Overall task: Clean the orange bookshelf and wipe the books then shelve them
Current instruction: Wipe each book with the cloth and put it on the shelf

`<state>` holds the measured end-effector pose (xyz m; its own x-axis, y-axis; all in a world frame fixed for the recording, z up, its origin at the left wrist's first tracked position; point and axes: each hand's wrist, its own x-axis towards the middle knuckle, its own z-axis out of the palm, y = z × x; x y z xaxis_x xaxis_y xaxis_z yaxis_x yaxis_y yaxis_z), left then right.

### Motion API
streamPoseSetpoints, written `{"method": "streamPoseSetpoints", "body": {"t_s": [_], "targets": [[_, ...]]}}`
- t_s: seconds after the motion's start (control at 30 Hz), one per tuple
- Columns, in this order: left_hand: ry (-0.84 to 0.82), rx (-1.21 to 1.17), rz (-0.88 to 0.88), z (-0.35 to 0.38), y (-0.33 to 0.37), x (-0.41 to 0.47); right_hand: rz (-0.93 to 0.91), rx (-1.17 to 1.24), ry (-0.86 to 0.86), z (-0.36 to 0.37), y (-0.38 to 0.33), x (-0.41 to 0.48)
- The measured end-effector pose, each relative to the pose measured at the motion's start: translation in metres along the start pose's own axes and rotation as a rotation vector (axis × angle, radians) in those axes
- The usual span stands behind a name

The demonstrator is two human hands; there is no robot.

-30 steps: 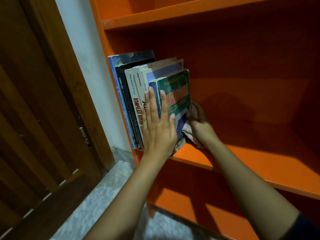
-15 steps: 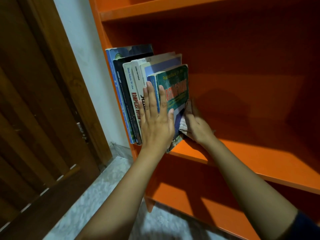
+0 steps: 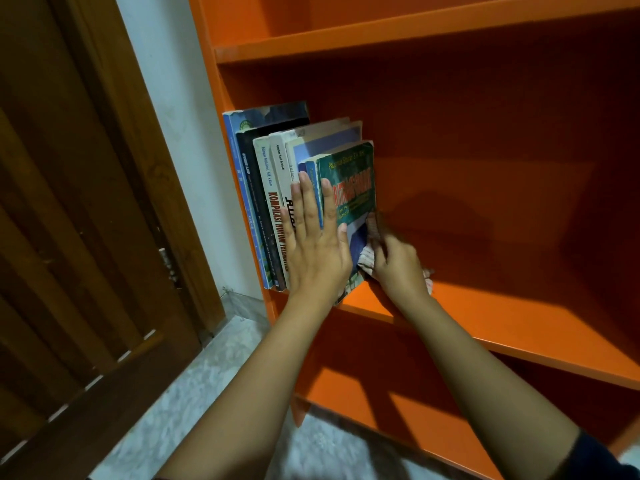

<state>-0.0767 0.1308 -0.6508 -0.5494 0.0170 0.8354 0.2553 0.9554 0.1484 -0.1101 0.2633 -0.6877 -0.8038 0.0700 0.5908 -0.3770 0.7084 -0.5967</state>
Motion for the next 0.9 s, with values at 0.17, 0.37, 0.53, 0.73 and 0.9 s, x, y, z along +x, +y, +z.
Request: {"method": "streamPoseSetpoints", "body": {"t_s": [0.17, 0.37, 0.53, 0.73, 0.9], "targets": [[-0.067, 0.060, -0.042, -0.006, 0.005, -0.002, 0.007, -0.007, -0.007, -0.005, -0.005, 0.002], [-0.102, 0.053, -0.026, -0.006, 0.002, -0.002, 0.076, -0.037, -0.040, -0.003, -0.010, 0.006], [-0.165, 0.037, -0.058, -0.006, 0.007, 0.001, 0.113, -0.062, -0.090, -0.003, -0.009, 0.008], [-0.185, 0.055, -0.033, -0.011, 0.004, -0.001, 0.129, -0.099, -0.121, -0.010, -0.011, 0.008], [-0.300, 0.043, -0.008, -0.033, 0.004, -0.001, 0.178, -0.137, -0.108, -0.031, -0.019, 0.003]]}}
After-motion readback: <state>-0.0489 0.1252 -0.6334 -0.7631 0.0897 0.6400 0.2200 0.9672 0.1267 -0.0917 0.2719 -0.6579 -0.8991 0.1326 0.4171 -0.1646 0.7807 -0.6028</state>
